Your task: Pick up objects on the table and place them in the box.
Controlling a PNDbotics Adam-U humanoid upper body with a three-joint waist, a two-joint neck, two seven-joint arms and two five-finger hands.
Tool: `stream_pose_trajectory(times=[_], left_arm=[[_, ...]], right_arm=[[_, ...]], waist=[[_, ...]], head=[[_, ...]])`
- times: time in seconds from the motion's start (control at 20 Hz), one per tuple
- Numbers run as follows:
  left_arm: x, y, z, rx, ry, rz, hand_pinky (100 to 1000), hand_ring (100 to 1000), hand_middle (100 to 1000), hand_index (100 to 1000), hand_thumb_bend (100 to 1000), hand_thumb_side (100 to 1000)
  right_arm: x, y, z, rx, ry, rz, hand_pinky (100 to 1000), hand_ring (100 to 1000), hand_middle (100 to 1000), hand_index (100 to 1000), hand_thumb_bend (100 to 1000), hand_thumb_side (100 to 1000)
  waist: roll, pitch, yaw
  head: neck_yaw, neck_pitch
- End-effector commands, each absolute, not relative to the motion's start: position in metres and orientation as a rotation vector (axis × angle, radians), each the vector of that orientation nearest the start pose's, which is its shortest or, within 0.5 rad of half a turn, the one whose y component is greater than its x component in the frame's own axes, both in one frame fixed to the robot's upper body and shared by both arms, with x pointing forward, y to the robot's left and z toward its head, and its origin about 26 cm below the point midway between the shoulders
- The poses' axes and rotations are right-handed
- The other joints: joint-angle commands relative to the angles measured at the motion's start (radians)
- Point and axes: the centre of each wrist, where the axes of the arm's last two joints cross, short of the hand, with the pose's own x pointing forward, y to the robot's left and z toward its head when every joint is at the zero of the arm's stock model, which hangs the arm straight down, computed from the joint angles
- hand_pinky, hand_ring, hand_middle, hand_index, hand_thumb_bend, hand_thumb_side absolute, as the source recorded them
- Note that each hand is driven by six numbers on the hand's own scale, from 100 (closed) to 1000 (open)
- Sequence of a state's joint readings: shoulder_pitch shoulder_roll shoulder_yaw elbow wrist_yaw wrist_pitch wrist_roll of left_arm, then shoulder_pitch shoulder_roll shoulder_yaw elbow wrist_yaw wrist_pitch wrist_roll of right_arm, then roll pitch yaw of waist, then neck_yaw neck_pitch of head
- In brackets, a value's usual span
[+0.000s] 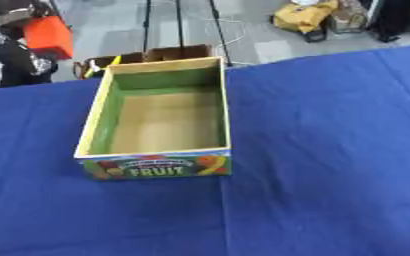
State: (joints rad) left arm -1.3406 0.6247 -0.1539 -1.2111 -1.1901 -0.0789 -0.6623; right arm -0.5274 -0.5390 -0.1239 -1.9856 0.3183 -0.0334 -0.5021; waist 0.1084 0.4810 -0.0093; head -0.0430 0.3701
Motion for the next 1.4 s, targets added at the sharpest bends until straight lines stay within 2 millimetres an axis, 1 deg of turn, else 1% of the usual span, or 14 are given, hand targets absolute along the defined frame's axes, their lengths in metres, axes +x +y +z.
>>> stream_pose_trajectory(times=[0.05, 0.2, 0.4, 0.65, 0.75, 0.85, 0.95, 1.05, 1.15, 1.4], left_arm=[[0.402, 0.221, 0.465, 1.649, -1.378, -1.528, 466, 557, 448, 478, 100, 306], [0.406, 0.196, 0.459, 1.579, -1.404, -1.585, 462, 557, 445, 475, 100, 307], [0.405, 0.178, 0.455, 1.539, -1.423, -1.641, 461, 560, 445, 474, 100, 306], [0.401, 0.156, 0.447, 1.517, -1.442, -1.735, 463, 565, 447, 475, 100, 304], [0.4, 0.147, 0.442, 1.502, -1.439, -1.775, 464, 565, 447, 475, 100, 304], [0.402, 0.139, 0.435, 1.463, -1.428, -1.816, 462, 565, 448, 475, 100, 304], [0.406, 0.132, 0.427, 1.417, -1.404, -1.853, 462, 565, 448, 475, 100, 305], [0.41, 0.128, 0.42, 1.378, -1.385, -1.876, 460, 564, 448, 475, 100, 304], [0.415, 0.124, 0.413, 1.349, -1.355, -1.896, 464, 567, 449, 476, 100, 304], [0.433, 0.12, 0.395, 1.272, -1.205, -1.969, 477, 574, 457, 482, 100, 302]], right_arm=[[0.3, -0.297, 0.305, 1.214, 3.195, 0.008, 731, 685, 676, 803, 272, 1000], [0.301, -0.296, 0.303, 1.205, 3.209, 0.01, 731, 685, 676, 803, 272, 1000], [0.301, -0.294, 0.302, 1.194, 3.217, 0.009, 731, 685, 676, 803, 270, 1000], [0.302, -0.292, 0.302, 1.172, 3.228, 0.008, 731, 686, 677, 803, 265, 1000], [0.302, -0.291, 0.301, 1.161, 3.232, 0.007, 731, 686, 677, 803, 265, 1000], [0.303, -0.289, 0.302, 1.148, 3.237, 0.005, 732, 687, 678, 803, 263, 1000], [0.303, -0.287, 0.303, 1.126, 3.24, 0.005, 731, 687, 678, 803, 263, 1000], [0.303, -0.285, 0.304, 1.105, 3.243, 0.006, 731, 688, 679, 803, 261, 1000], [0.304, -0.283, 0.305, 1.088, 3.246, 0.011, 731, 688, 679, 803, 259, 1000], [0.304, -0.281, 0.305, 1.068, 3.253, 0.024, 734, 688, 679, 803, 251, 1000]], waist=[[-0.01, -0.043, 0.007], [-0.014, -0.056, 0.013], [-0.015, -0.068, 0.015], [-0.014, -0.078, 0.017], [-0.014, -0.082, 0.016], [-0.014, -0.086, 0.015], [-0.015, -0.091, 0.012], [-0.015, -0.094, 0.009], [-0.015, -0.097, 0.005], [-0.01, -0.101, -0.002]], head=[[-0.016, 0.015], [-0.039, 0.026], [-0.058, 0.037], [-0.062, 0.049], [-0.064, 0.057], [-0.072, 0.071], [-0.082, 0.092], [-0.084, 0.101], [-0.08, 0.1], [-0.068, 0.092]])
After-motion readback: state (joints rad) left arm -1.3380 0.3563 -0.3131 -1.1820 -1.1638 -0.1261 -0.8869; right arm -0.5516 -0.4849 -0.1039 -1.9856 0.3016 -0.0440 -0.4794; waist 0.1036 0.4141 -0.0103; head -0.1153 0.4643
